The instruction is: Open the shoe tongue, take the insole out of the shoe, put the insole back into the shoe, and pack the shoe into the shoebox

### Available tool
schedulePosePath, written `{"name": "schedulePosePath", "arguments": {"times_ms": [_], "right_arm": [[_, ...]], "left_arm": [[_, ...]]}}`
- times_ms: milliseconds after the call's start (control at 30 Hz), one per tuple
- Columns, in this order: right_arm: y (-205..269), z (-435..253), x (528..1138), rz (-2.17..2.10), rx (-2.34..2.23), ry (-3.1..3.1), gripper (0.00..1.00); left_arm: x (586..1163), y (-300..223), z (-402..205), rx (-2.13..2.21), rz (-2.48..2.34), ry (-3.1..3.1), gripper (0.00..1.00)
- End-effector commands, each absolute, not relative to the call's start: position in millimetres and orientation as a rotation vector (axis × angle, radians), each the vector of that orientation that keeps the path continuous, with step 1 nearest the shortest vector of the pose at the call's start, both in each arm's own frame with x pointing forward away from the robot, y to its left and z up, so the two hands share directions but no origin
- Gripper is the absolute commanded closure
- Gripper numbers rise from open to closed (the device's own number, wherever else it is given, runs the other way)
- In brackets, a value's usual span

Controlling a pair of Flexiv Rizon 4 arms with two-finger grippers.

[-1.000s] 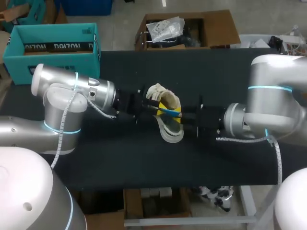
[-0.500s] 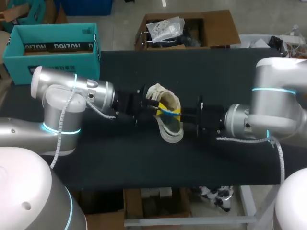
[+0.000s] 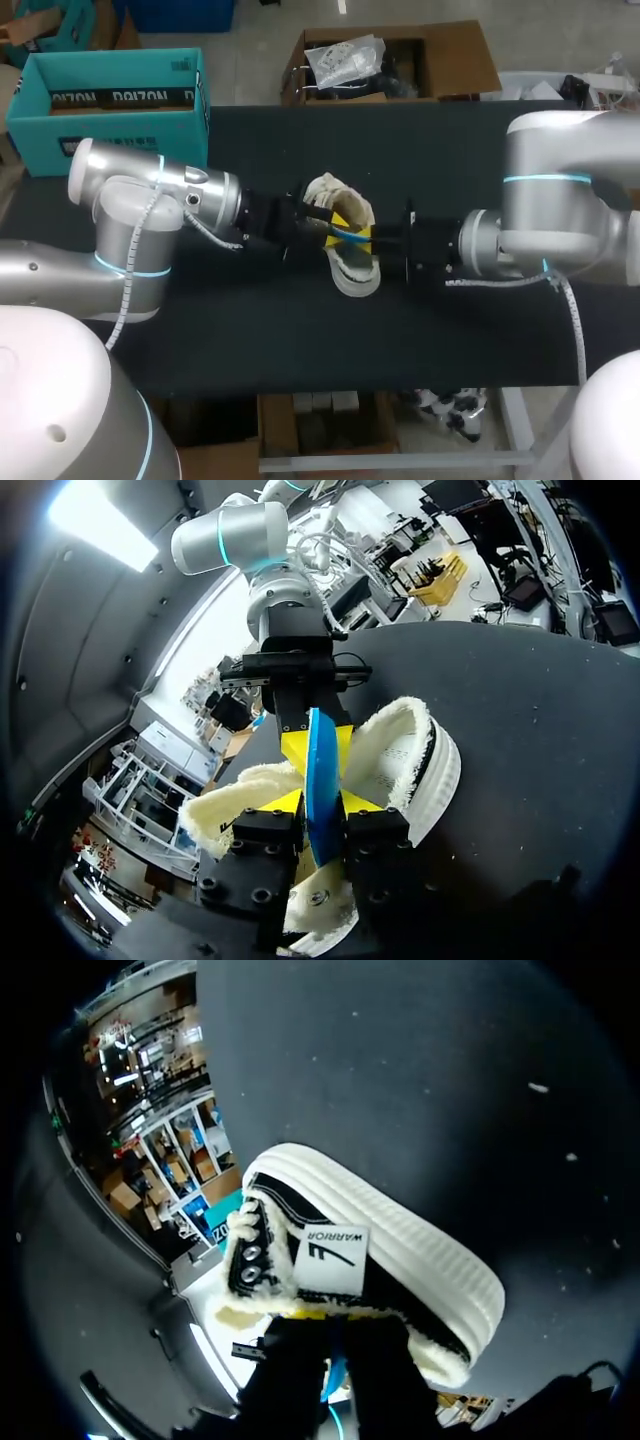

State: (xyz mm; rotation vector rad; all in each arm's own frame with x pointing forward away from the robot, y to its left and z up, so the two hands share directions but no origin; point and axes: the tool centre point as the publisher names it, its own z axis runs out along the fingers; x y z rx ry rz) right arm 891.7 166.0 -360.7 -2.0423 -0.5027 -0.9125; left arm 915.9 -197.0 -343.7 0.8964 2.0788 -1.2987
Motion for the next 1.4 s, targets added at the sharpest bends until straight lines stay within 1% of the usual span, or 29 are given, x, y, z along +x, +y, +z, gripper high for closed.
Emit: {"name": "schedulePosePath", "arguments": {"times_ms": [33,167,200,233,300,400,500,567,600,633,667,833,867,900,933,1400], "right_arm": [[166,-362,894,-0.898,-2.058,-0.505,1.00],[162,-357,888,-0.916,-2.067,-0.486,1.00],[162,-355,885,-0.926,-2.068,-0.479,0.75],[161,-352,883,-0.936,-2.066,-0.478,0.69],[161,-346,877,-0.952,-2.070,-0.490,0.68],[162,-336,869,-0.986,-2.058,-0.508,0.69],[165,-332,864,-1.003,-2.040,-0.523,0.75],[167,-331,863,-1.004,-2.033,-0.528,0.82],[169,-330,863,-1.001,-2.032,-0.535,0.89],[169,-331,863,-0.999,-2.027,-0.537,0.93],[171,-331,864,-0.994,-2.027,-0.543,1.00],[175,-338,869,-0.957,-2.030,-0.560,1.00],[176,-340,871,-0.943,-2.040,-0.565,1.00],[176,-342,872,-0.936,-2.050,-0.567,1.00],[176,-343,873,-0.928,-2.060,-0.570,1.00],[165,-359,867,-0.809,-2.308,-0.651,1.00]], "left_arm": [[915,-198,-342,0.897,-1.302,2.070,1.00],[913,-201,-342,0.919,-1.298,2.064,1.00],[913,-201,-342,0.921,-1.297,2.064,1.00],[913,-202,-343,0.924,-1.296,2.064,1.00],[913,-202,-343,0.928,-1.294,2.064,1.00],[913,-202,-345,0.928,-1.292,2.068,1.00],[913,-203,-346,0.926,-1.290,2.072,1.00],[913,-203,-347,0.924,-1.290,2.075,1.00],[913,-203,-347,0.923,-1.289,2.076,1.00],[913,-203,-347,0.920,-1.289,2.078,1.00],[912,-203,-348,0.919,-1.289,2.078,1.00],[912,-203,-347,0.907,-1.288,2.084,1.00],[912,-202,-346,0.903,-1.289,2.086,0.58],[912,-201,-344,0.900,-1.287,2.089,0.20],[911,-199,-342,0.899,-1.285,2.091,0.00],[902,-160,-286,0.818,-1.279,2.201,0.00]]}}
